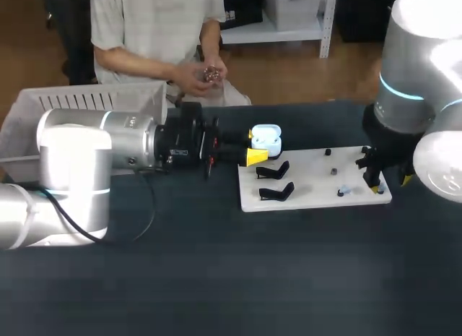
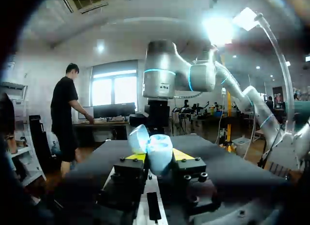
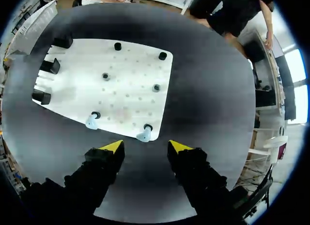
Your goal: Pick up each earbud case from the left stands, insert the matching earbuds, close the lid, and place the case in the box.
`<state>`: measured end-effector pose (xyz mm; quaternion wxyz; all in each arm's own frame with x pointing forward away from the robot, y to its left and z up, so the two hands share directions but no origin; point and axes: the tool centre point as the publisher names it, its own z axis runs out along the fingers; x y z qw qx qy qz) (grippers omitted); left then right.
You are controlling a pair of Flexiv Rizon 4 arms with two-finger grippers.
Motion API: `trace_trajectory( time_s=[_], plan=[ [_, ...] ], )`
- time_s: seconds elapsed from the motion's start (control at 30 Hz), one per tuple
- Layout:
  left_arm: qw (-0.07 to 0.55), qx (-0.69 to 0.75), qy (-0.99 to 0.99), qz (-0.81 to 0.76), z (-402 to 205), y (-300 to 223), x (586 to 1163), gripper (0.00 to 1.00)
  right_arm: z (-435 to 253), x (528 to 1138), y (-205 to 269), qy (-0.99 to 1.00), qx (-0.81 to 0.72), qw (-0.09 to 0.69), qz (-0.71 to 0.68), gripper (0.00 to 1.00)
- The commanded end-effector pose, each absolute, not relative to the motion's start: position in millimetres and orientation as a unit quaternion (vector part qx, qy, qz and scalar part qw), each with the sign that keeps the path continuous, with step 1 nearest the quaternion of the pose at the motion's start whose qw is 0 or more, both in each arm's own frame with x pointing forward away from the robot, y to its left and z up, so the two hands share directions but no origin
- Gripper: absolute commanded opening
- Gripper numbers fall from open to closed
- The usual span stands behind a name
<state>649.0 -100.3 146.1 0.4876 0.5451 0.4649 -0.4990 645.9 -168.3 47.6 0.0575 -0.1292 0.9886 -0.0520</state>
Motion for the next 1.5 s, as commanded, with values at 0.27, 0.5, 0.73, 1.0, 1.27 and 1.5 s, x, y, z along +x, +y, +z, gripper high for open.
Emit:
trace_trajectory(
  time_s=[0.27,0.5,0.73,1.0,1.27,1.5],
  plan=[
    [0.487,0.545,0.464,-0.500,146,-100,650,0.00,35,652,-164,0.993,-0.078,0.052,-0.066,0.48],
    [0.487,0.545,0.464,-0.500,146,-100,650,0.00,30,654,-163,0.994,-0.065,0.052,-0.070,0.44],
    [0.487,0.545,0.464,-0.500,146,-100,650,0.00,27,653,-164,0.994,-0.062,0.053,-0.076,0.38],
    [0.487,0.545,0.464,-0.500,146,-100,650,0.00,26,653,-165,0.992,-0.065,0.064,-0.085,0.32],
    [0.487,0.545,0.464,-0.500,146,-100,650,0.00,26,655,-167,0.992,-0.064,0.065,-0.091,0.27],
    [0.487,0.545,0.464,-0.500,146,-100,650,0.00,25,655,-166,0.992,-0.062,0.063,-0.093,0.23]
  ],
)
